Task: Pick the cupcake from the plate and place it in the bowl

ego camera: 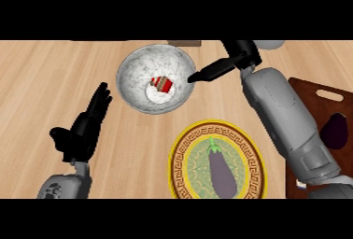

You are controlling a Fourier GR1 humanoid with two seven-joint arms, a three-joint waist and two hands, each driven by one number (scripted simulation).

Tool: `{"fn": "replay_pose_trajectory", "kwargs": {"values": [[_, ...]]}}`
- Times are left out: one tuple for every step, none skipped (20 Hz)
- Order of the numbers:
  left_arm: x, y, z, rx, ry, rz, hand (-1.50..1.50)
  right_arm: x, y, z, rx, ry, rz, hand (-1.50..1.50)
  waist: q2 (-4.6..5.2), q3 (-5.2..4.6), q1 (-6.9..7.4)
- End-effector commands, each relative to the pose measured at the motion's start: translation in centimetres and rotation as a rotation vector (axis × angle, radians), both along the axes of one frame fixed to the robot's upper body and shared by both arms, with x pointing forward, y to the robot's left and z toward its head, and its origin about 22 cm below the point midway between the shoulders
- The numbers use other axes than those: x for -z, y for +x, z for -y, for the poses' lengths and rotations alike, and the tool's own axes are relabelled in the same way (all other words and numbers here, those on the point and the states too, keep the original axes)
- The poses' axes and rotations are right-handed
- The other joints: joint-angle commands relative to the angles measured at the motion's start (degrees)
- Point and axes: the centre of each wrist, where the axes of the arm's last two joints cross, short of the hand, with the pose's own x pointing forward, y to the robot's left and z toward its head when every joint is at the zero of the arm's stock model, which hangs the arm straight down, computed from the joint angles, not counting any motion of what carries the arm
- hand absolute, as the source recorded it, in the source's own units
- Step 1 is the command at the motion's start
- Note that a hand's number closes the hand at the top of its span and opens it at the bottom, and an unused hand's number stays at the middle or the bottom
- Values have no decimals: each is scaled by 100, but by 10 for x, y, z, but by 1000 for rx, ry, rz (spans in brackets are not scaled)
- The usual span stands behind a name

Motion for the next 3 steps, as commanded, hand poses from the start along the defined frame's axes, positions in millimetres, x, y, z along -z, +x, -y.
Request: {"fn": "replay_pose_trajectory", "kwargs": {"values": [[-5, 11, 5, -1, 2, 1, 0, 13, -13, 1, -24, -15, 5, -150, 2, 0, -1], [-10, 3, -2, 29, 0, 9, 0, 9, -4, 22, -20, -18, -20, -150, 8, 0, 31], [-1, 4, -2, 0, -6, 5, 0, 13, -3, 34, -11, -6, -5, -150, 13, 0, 33]]}}
